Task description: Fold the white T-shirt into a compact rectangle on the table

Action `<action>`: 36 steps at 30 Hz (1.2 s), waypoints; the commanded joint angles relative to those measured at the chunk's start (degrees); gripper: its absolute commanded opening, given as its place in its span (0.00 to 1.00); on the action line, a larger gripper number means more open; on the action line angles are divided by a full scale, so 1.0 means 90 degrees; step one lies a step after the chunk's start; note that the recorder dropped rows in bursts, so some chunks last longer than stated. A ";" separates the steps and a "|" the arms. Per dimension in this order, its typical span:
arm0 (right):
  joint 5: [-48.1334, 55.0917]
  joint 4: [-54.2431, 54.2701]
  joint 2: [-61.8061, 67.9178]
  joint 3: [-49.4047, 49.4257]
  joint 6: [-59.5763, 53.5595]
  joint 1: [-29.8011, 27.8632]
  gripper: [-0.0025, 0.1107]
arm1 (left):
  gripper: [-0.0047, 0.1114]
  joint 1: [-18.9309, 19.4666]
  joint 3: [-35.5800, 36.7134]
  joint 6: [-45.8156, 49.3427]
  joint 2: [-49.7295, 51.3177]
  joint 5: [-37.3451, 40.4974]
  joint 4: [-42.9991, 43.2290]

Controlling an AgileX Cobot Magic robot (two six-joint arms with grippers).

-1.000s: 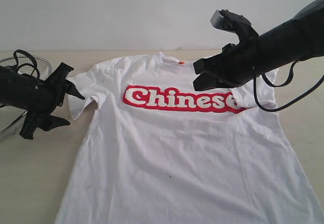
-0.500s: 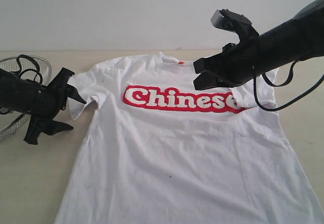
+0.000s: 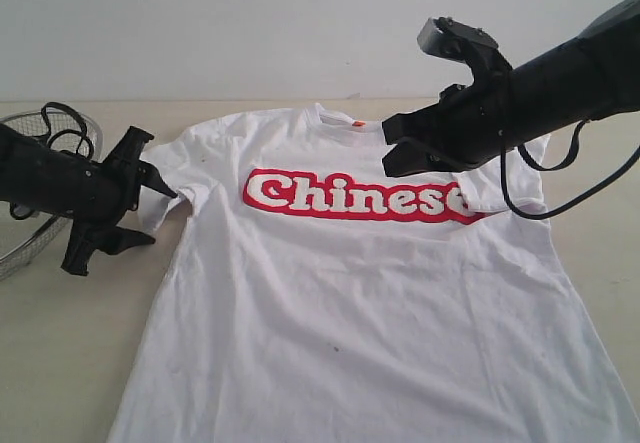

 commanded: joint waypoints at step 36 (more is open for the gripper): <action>-0.0018 0.0027 -0.0064 -0.0037 0.0036 -0.0002 0.02 | 0.08 -0.0521 -0.1470 0.3225 0.0318 0.0101 0.0902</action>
